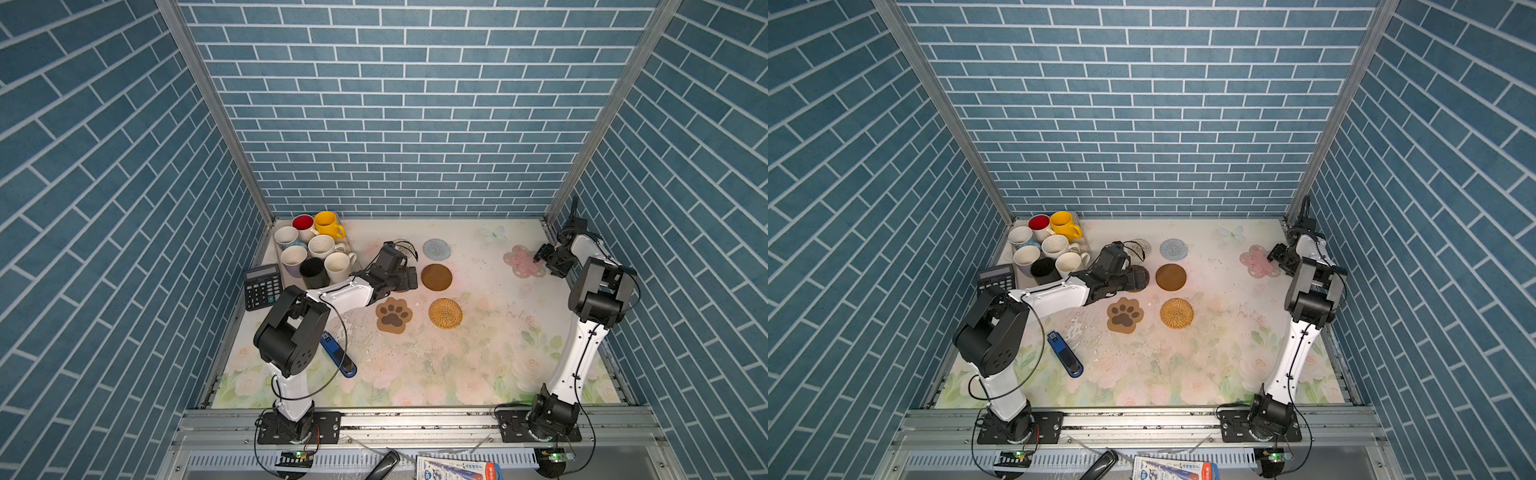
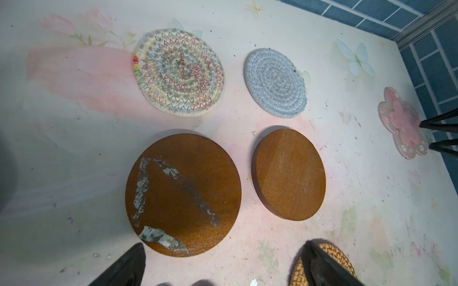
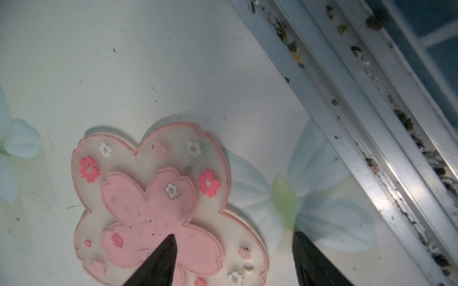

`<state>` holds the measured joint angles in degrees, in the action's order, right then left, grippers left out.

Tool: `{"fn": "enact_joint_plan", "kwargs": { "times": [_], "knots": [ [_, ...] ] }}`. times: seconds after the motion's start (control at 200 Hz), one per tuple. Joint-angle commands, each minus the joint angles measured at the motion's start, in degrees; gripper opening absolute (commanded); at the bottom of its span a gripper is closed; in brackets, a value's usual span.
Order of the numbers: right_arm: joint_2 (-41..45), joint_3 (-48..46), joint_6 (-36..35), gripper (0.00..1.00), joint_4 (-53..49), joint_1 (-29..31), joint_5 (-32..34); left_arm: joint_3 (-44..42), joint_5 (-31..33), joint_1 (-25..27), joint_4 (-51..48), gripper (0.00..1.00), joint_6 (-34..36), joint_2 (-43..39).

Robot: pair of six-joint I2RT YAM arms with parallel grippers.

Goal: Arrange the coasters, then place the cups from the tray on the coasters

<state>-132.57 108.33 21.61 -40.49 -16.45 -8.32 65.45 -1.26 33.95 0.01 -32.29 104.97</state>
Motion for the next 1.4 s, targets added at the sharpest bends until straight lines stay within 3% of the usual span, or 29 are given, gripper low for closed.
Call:
{"fn": "enact_joint_plan", "kwargs": {
  "times": [0.0,0.28,0.56,1.395],
  "knots": [
    [-1.3,1.8,-0.2,0.69,-1.5,0.3,-1.8,1.4,-0.8,-0.5,0.8,0.99,0.7,1.0],
    [2.0,-4.5,-0.9,0.65,0.3,0.4,-1.7,1.0,-1.3,-0.5,1.4,0.99,0.2,1.2],
    [4.7,-9.3,-0.7,0.73,1.8,1.7,-1.1,0.4,-1.6,-0.4,1.7,0.99,0.0,0.7],
    [-0.1,-4.3,-3.1,0.42,-3.8,4.0,5.8,-0.5,-1.4,-0.5,1.8,0.99,-0.4,0.5]
  ]
}}
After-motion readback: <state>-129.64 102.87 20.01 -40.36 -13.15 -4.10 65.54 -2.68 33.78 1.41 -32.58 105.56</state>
